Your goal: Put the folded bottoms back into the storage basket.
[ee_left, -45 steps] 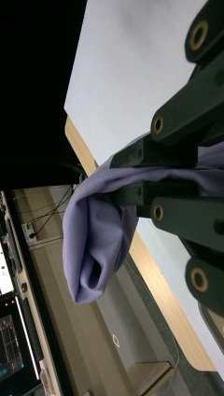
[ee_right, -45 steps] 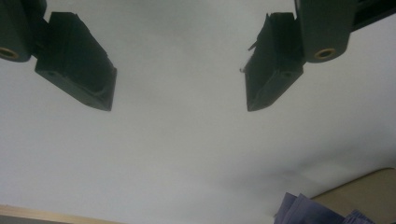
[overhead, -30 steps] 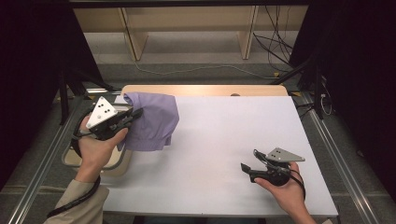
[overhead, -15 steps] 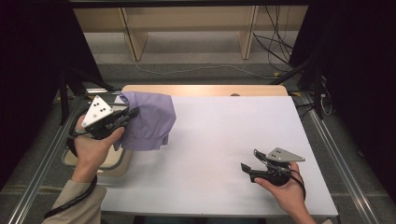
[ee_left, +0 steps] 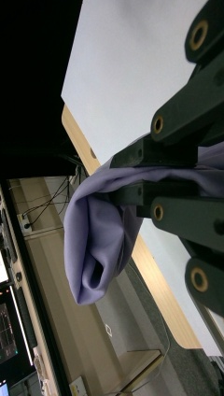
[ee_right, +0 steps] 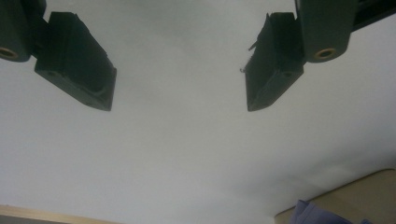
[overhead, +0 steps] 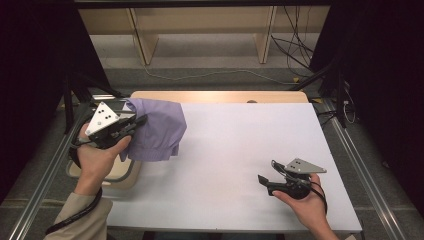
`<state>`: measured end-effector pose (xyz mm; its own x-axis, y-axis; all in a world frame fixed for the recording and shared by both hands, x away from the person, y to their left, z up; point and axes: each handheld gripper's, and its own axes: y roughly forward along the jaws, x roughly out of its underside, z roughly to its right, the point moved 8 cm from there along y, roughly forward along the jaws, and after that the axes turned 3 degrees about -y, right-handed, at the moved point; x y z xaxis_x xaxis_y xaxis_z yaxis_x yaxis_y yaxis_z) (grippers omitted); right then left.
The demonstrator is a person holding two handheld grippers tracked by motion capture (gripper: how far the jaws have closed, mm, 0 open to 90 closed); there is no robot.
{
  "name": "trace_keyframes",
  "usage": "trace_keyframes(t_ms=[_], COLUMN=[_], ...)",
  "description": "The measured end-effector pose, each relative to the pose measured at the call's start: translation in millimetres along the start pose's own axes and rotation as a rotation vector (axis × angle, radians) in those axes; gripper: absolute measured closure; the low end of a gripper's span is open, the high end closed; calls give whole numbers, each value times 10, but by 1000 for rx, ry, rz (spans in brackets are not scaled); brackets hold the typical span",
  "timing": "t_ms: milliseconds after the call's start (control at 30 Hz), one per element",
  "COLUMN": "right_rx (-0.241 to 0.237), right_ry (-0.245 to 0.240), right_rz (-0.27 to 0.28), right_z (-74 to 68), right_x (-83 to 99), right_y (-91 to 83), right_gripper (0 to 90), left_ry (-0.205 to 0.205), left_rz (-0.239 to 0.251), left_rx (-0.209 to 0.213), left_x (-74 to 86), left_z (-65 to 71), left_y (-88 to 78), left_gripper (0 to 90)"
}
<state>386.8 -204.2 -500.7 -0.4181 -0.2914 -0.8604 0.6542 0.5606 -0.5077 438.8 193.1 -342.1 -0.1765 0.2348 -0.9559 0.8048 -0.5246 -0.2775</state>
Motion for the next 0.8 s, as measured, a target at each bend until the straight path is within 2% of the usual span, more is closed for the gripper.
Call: trace_keyframes(t_ms=[800], right_rx=[0], right_ry=[0], right_rz=[0], right_z=[0], right_x=[1], right_y=[0], right_gripper=[260], left_ry=[-8], left_rz=[-1], left_rx=[-20], left_x=[-15], left_z=[-118], left_y=[-126], left_gripper=[834])
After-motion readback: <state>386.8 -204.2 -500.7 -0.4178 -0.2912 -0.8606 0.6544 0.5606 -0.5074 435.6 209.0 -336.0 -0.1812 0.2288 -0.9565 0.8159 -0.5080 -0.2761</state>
